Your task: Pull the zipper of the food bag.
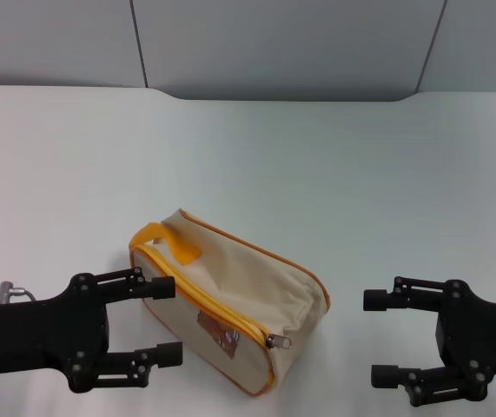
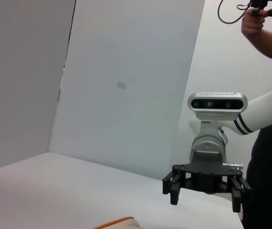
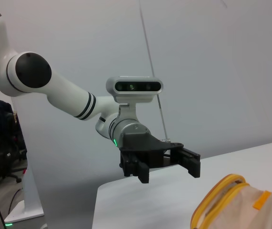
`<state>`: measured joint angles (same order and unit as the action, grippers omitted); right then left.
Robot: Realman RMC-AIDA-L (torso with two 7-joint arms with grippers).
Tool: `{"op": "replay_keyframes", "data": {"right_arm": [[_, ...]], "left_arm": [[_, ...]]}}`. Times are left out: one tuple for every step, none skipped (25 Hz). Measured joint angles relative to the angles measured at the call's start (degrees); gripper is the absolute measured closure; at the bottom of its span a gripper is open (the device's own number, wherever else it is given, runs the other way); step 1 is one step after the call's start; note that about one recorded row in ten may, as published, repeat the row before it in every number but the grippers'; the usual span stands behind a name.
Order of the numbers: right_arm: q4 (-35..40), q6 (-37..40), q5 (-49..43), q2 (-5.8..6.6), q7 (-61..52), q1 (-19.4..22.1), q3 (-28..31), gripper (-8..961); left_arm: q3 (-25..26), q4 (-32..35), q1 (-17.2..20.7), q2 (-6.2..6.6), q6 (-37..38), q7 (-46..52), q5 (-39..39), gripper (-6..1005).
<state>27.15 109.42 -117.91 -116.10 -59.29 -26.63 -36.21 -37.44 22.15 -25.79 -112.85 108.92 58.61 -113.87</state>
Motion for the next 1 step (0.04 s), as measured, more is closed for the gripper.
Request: {"op": "replay_keyframes", "data": {"right_arm": [[0.0, 0.0, 0.0, 0.0, 0.0, 0.0, 0.0, 122]], "left_arm": [[0.0, 0.0, 0.0, 0.06, 0.0, 0.0, -0.1, 217]]}}
